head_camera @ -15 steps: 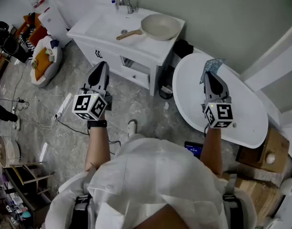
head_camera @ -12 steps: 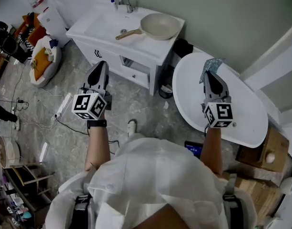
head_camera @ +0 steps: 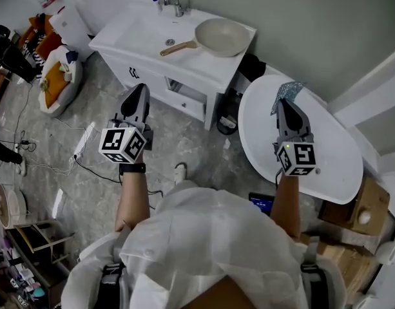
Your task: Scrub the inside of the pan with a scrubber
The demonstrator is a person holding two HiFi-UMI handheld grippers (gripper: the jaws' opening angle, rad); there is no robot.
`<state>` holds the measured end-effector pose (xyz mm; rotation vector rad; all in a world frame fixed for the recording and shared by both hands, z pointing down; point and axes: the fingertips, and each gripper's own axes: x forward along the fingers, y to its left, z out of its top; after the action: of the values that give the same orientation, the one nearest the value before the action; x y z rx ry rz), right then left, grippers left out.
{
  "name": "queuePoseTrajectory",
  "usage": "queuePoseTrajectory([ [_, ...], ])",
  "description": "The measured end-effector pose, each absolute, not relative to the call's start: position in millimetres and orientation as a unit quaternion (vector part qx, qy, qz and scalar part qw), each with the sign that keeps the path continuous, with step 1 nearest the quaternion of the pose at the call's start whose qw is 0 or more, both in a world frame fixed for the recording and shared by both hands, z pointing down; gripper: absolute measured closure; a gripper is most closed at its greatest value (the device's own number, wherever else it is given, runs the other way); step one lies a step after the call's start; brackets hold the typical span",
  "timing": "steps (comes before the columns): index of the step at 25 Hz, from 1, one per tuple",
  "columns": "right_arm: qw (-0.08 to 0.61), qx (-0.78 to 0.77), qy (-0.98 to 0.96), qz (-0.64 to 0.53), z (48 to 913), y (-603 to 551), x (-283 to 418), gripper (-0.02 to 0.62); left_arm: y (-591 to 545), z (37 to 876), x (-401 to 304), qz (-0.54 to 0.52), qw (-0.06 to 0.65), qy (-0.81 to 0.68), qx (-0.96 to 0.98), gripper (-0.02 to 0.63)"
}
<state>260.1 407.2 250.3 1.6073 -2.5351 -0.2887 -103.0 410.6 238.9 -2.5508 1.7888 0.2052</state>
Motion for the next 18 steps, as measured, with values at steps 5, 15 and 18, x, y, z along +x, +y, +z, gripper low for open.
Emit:
queuePoseTrajectory([
  [5,0.067,0.532,-0.839,-0.089,251.3,374.4,228.0,0.578,377.2,244.6,-133.2,0.058,0.003,0.572,-0.818,0.574],
  [15,0.056,0.549,-0.830,-0.087,237.0,296.7,144.4,0.578,281.9,223.5,-204.7,0.061,0.024,0.535,-0.842,0.574],
  [18,0.062,0.555,-0.825,-0.085,239.2,285.0,128.1,0.578,260.0,225.5,-209.4,0.054,0.023,0.512,-0.857,0.574],
])
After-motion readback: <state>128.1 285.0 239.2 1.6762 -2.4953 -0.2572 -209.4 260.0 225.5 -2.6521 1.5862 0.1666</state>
